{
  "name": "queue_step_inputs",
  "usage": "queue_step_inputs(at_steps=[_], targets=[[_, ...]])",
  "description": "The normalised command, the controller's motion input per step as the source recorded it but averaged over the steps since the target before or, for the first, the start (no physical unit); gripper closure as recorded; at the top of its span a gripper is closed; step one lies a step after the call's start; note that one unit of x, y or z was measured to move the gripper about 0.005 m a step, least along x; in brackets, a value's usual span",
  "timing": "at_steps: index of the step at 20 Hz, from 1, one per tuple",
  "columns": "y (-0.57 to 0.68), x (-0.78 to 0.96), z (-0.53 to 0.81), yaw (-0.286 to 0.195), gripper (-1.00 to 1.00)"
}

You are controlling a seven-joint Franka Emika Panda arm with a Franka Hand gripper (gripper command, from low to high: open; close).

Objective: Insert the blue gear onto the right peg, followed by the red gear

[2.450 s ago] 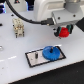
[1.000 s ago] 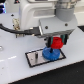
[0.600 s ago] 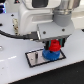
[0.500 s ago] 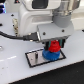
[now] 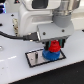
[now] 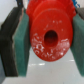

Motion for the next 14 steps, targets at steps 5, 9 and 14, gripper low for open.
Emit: queue_step_inputs(at_steps=[5, 9, 14], targets=[[-0.04, 0.05, 0.11, 0.000, 1.00], [-0.08, 0.11, -0.04, 0.000, 1.00], [-0.05, 0.12, -0.04, 0.000, 1.00]])
